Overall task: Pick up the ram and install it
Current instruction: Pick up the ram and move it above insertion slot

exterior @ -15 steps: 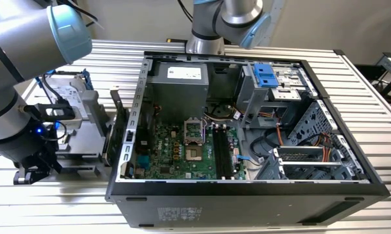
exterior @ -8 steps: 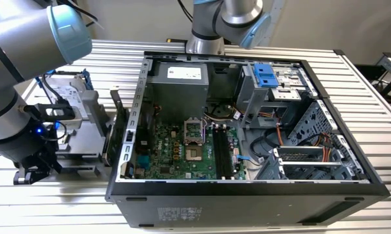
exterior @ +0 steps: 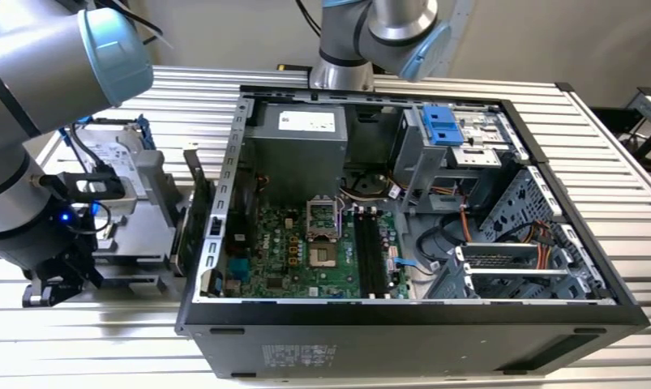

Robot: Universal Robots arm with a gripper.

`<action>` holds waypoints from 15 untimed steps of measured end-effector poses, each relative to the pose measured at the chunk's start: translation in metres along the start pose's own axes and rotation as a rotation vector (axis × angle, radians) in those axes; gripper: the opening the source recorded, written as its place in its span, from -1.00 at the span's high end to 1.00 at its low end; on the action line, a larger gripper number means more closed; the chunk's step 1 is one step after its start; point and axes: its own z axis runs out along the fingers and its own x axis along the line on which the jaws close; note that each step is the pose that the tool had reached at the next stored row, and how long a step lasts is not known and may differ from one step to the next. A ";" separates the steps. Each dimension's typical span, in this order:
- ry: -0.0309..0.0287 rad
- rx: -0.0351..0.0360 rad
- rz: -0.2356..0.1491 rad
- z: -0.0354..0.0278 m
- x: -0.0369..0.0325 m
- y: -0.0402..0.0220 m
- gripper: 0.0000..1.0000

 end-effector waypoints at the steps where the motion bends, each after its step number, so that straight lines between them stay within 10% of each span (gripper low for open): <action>1: 0.0000 0.0000 0.000 0.0000 0.0000 0.0000 1.00; 15: 0.0000 0.0000 0.000 -0.0054 -0.0002 0.0000 1.00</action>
